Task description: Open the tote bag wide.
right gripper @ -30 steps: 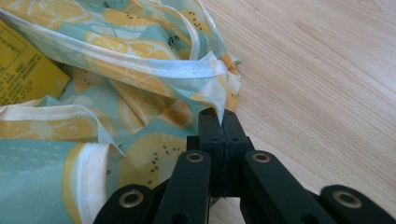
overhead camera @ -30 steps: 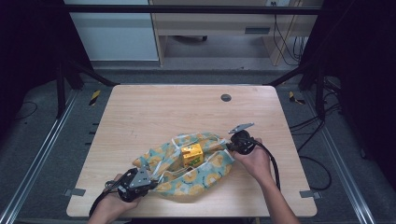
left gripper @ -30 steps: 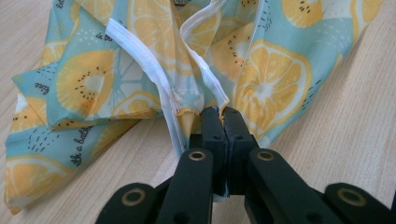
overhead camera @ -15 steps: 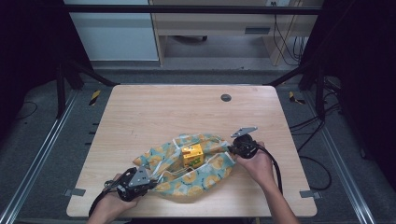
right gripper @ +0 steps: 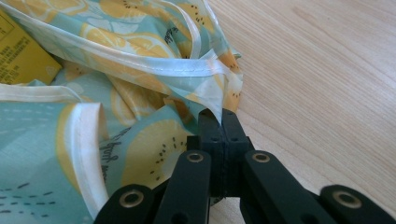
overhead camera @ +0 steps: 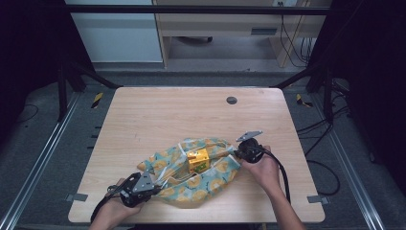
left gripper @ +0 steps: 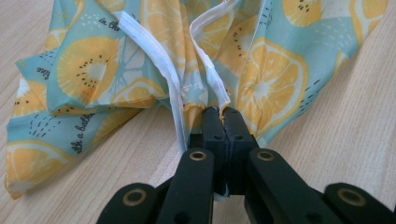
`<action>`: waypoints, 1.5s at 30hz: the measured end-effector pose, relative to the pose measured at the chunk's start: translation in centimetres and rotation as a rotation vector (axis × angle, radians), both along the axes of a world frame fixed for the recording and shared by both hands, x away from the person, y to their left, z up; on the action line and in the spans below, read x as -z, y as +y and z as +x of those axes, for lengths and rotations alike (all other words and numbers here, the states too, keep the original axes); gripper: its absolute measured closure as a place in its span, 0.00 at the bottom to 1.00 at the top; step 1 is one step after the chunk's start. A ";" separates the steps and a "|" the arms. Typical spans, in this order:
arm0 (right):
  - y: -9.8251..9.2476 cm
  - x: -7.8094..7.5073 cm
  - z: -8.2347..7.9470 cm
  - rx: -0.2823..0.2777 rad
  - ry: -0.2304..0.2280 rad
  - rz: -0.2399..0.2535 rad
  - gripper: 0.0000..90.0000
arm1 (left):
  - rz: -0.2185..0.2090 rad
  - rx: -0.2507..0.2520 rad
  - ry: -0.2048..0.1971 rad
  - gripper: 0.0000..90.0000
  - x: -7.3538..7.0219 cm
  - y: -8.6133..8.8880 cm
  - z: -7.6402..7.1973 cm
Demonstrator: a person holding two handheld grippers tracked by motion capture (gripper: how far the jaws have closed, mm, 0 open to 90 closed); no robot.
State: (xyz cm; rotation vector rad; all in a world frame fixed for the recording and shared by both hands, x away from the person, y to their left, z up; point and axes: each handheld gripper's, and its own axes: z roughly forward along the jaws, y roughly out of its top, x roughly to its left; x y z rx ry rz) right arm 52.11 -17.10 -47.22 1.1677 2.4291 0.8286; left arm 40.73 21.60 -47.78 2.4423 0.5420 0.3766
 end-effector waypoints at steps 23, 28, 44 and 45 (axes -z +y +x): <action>-1.1 -5.0 -2.3 0.017 -0.166 0.145 0.46 | -0.223 -0.021 -0.124 0.56 -3.7 -0.7 -1.0; -0.5 -6.1 -3.2 0.000 -0.170 0.178 0.40 | -0.248 -0.088 -0.147 0.54 -4.8 -0.6 0.2; 2.5 -2.7 -9.8 -0.156 -0.136 0.201 0.11 | -0.185 -0.126 -0.103 0.50 -3.1 -4.6 6.5; 2.7 -2.2 -9.9 -0.162 -0.134 0.195 0.11 | -0.183 -0.129 -0.099 0.54 -3.0 -4.8 6.7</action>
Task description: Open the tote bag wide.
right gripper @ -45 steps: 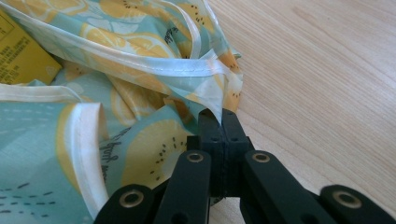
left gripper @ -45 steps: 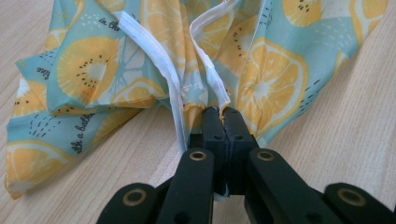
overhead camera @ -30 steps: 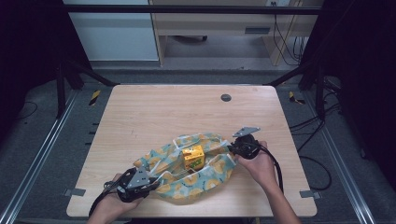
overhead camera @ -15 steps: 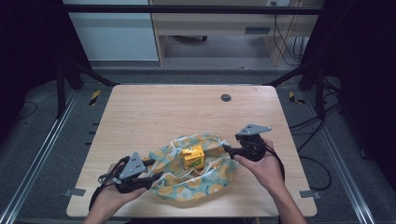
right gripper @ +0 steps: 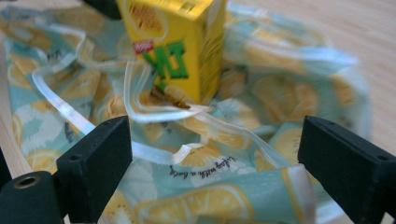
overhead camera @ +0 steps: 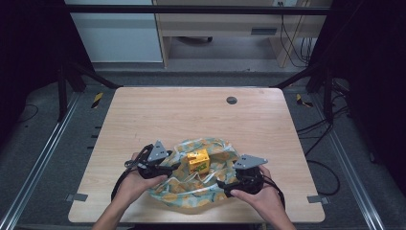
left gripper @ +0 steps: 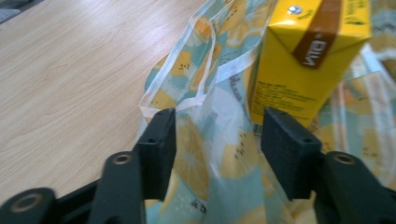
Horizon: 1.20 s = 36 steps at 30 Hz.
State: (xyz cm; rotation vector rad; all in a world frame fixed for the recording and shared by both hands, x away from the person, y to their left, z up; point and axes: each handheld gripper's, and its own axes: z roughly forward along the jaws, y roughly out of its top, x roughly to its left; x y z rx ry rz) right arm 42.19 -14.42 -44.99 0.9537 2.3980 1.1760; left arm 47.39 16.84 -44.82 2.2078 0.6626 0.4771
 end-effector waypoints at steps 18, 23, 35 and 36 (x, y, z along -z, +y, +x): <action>-0.8 3.9 0.1 -0.023 0.086 -0.174 0.69 | -0.029 -0.150 0.066 0.97 2.3 1.9 2.7; -1.1 4.2 0.2 -0.025 0.087 -0.187 0.77 | -0.033 -0.181 0.069 0.98 2.6 2.1 3.4; -1.6 4.4 0.2 -0.026 0.089 -0.166 0.84 | -0.032 -0.240 0.094 0.99 3.4 2.7 4.7; -1.6 4.4 0.2 -0.026 0.089 -0.166 0.84 | -0.032 -0.242 0.095 0.99 3.4 2.8 4.7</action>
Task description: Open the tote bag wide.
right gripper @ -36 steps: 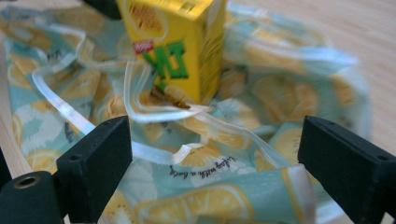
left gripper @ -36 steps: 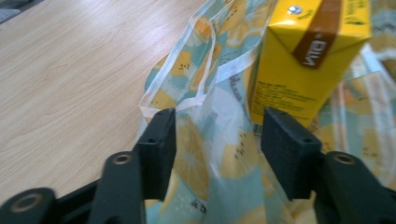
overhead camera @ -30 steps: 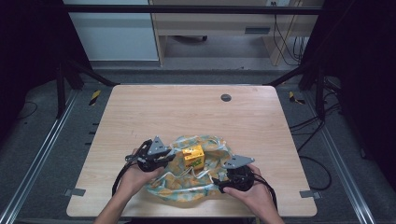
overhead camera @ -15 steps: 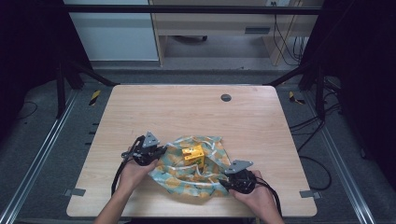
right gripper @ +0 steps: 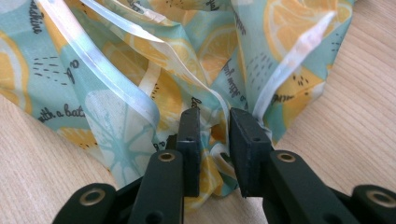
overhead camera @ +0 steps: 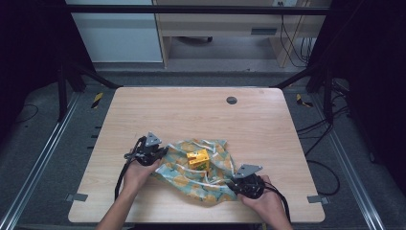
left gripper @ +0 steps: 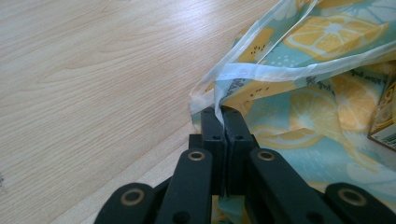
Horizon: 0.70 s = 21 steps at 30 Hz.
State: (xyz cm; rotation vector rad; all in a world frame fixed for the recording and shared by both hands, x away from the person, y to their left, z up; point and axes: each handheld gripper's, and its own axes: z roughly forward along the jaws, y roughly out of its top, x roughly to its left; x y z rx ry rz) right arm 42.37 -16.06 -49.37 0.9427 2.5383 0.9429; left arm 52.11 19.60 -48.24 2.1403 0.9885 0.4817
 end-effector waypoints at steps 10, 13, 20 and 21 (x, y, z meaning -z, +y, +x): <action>-0.4 0.1 -0.3 0.000 0.003 0.008 0.84 | 0.006 -0.007 0.011 0.99 0.1 0.3 0.3; -0.5 0.1 -0.3 0.002 0.005 0.013 0.84 | 0.006 -0.006 0.014 0.99 0.1 0.5 0.4; -0.5 0.1 -0.4 0.003 0.006 0.017 0.85 | 0.015 -0.005 0.009 1.00 0.1 0.6 0.5; -0.5 0.1 -0.4 0.000 0.004 0.017 0.85 | 0.016 -0.004 0.010 1.00 0.1 0.7 0.5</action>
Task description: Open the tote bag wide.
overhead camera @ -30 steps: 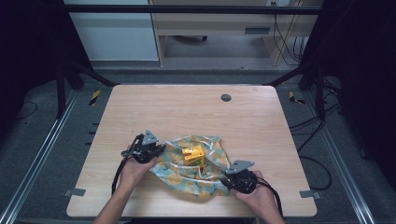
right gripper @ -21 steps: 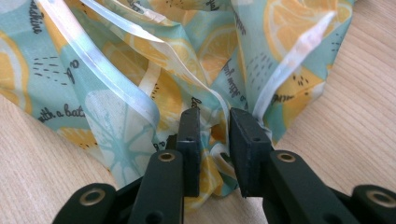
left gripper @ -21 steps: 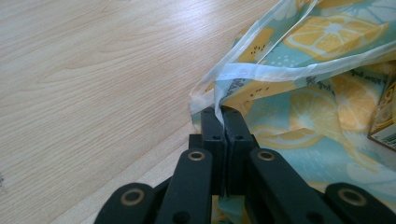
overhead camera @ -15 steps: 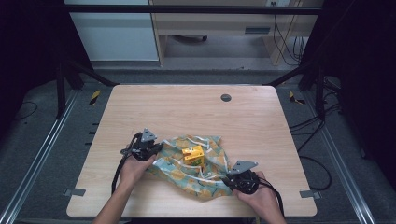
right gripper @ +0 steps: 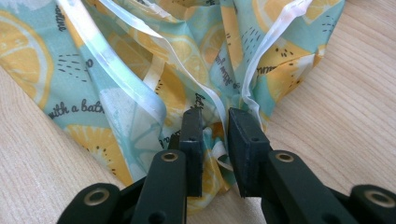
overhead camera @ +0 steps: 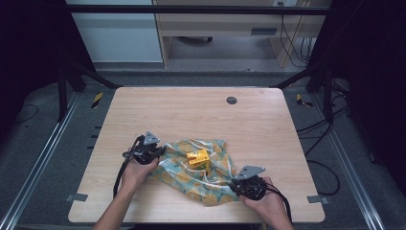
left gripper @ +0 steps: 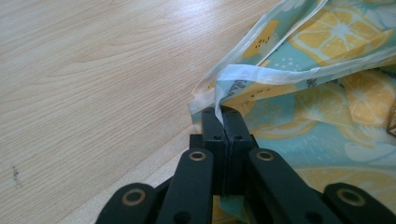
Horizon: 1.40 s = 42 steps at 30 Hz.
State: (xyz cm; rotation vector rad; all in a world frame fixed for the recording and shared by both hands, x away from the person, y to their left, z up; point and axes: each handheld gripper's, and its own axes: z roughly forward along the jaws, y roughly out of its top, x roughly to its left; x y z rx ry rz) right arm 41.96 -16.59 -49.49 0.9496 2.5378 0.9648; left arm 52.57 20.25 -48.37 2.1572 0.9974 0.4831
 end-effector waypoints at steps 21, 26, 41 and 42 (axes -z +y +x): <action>0.3 -0.6 -0.4 -0.030 -0.017 -0.075 1.00 | -0.005 -0.007 -0.016 1.00 -0.4 0.6 -0.1; 0.5 -0.6 -0.6 -0.041 -0.013 -0.086 1.00 | -0.007 -0.010 -0.018 1.00 -0.3 0.7 -0.1; -0.3 -1.0 -0.8 -0.041 -0.039 -0.015 0.93 | -0.035 0.016 -0.045 0.92 -1.4 0.9 -1.3; -0.4 -1.1 -0.8 -0.034 -0.052 -0.007 0.90 | -0.035 0.014 -0.056 0.89 -1.6 0.9 -1.4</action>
